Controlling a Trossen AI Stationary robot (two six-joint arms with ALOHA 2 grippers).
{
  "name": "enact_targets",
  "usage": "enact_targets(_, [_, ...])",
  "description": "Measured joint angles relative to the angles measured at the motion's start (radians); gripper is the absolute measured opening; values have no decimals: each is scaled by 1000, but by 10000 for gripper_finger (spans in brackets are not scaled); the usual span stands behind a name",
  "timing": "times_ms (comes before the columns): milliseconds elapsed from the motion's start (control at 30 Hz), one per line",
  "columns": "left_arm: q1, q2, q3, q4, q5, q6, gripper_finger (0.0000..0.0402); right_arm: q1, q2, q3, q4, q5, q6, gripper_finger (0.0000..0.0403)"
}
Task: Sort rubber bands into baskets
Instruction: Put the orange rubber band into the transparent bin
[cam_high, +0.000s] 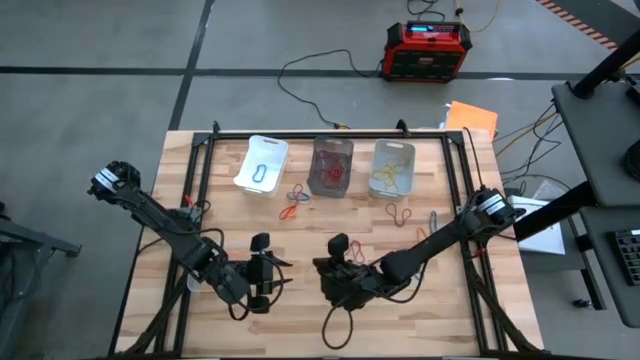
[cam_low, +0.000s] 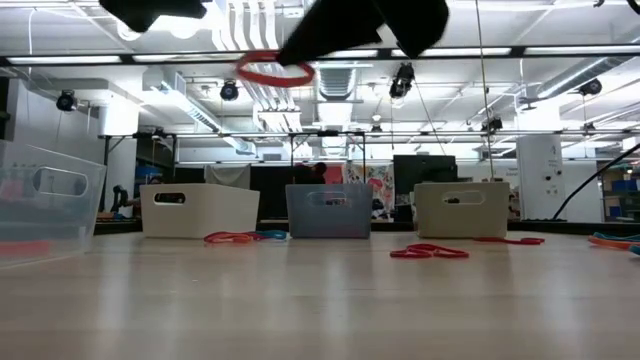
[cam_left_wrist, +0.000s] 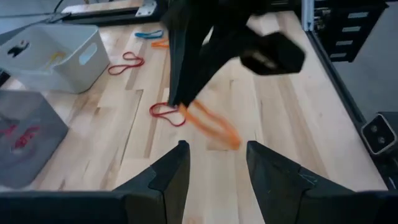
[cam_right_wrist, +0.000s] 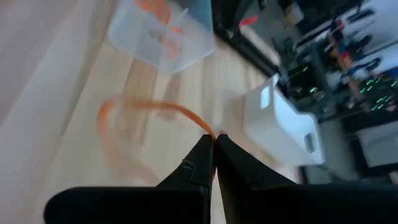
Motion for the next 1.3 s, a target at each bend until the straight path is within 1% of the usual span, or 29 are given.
enact_targets(67, [1, 0, -23, 35, -19, -14, 153, 0, 0, 20, 3, 8, -43, 9])
enact_targets(133, [1, 0, -45, 95, -20, -15, 163, 0, 0, 38, 6, 22, -86, 9])
enact_targets(233, [3, 0, -63, 142, -22, -20, 179, 0, 0, 58, 8, 27, -141, 9])
enact_targets(333, [15, 0, -70, 168, -25, -42, 191, 0, 0, 68, 35, 27, -202, 9])
enact_targets(433, [24, 1, -70, 171, -49, -58, 198, -1, 0, 70, 67, 27, -259, 9])
enact_targets(733, [30, 1, -82, 188, -50, -58, 199, -6, 0, 70, 140, 27, -367, 9])
enact_targets(967, [30, 2, -82, 203, -7, -48, 199, -28, 0, 70, 164, 26, -413, 9])
enact_targets(1167, [34, 2, -82, 219, -5, -35, 199, -45, 0, 70, 185, 23, -440, 9])
enact_targets(1300, [34, 2, -82, 221, -5, -14, 183, -51, 0, 70, 185, 23, -442, 9])
